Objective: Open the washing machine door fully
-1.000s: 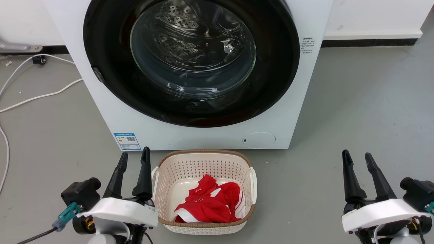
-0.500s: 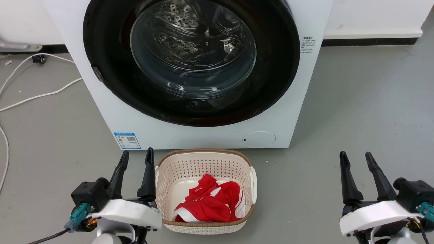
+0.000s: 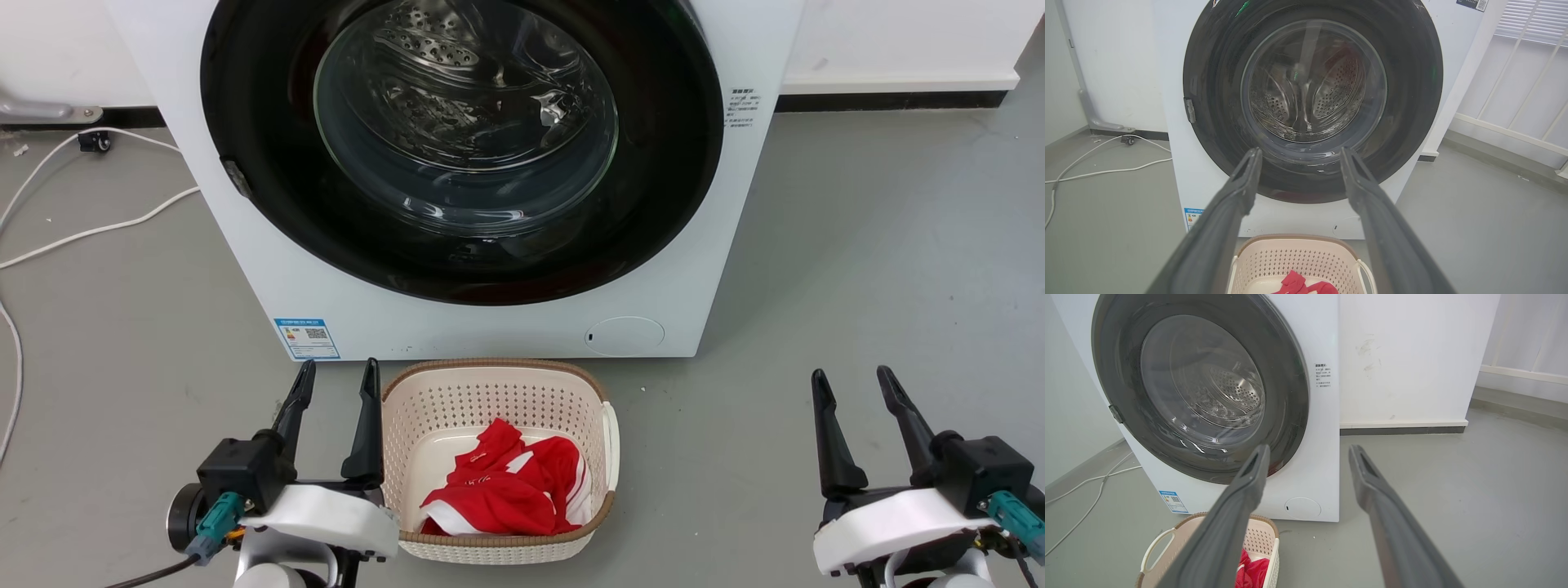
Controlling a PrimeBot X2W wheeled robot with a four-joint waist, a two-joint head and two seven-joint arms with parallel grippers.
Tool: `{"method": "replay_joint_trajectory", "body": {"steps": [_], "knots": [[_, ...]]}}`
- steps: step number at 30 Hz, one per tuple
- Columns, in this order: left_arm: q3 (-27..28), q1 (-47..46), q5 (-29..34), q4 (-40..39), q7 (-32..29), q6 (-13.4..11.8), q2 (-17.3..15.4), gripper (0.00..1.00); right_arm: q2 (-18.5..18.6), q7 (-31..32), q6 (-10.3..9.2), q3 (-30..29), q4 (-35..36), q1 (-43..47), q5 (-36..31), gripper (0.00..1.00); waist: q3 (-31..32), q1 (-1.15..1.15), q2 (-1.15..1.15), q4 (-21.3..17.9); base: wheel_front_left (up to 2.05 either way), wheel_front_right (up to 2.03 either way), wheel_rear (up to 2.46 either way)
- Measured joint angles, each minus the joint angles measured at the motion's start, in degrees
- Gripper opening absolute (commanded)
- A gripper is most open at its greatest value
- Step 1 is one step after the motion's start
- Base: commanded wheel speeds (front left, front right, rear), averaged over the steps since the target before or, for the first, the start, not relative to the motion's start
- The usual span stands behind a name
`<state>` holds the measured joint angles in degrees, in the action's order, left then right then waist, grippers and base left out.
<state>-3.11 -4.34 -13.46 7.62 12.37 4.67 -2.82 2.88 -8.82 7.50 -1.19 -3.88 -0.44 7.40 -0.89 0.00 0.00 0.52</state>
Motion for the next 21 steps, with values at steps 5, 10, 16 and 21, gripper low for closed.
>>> {"method": "replay_joint_trajectory", "body": {"steps": [5, 10, 16, 21], "knots": [[-0.3, 0.0, 2.4, 0.1, 0.6, -0.4, 0.0, 1.00, 0.0, 0.0, 0.00, 0.1, 0.2, 0.5, -2.2, 1.00, -0.1, 0.00, 0.00, 0.0, 0.00, 0.00, 0.00], [-0.4, 0.0, 4.8, 0.3, 1.0, -0.7, 0.0, 1.00, 0.0, -0.3, 0.00, 0.1, 0.4, 0.5, -4.1, 1.00, -0.2, 0.00, 0.00, 0.0, 0.00, 0.00, 0.00], [-0.5, 0.1, 7.2, 0.4, 1.8, -0.9, 0.0, 1.00, 0.0, -0.6, 0.00, 0.4, 0.4, 0.6, -6.6, 1.00, -0.1, 0.00, 0.00, 0.0, 0.00, 0.00, 0.00], [-0.6, 0.4, 8.7, 0.5, 2.3, -1.2, 0.0, 1.00, 0.0, -0.8, 0.00, 0.5, 0.5, 0.7, -8.2, 1.00, -0.1, 0.00, 0.00, 0.0, 0.00, 0.00, 0.00]]}}
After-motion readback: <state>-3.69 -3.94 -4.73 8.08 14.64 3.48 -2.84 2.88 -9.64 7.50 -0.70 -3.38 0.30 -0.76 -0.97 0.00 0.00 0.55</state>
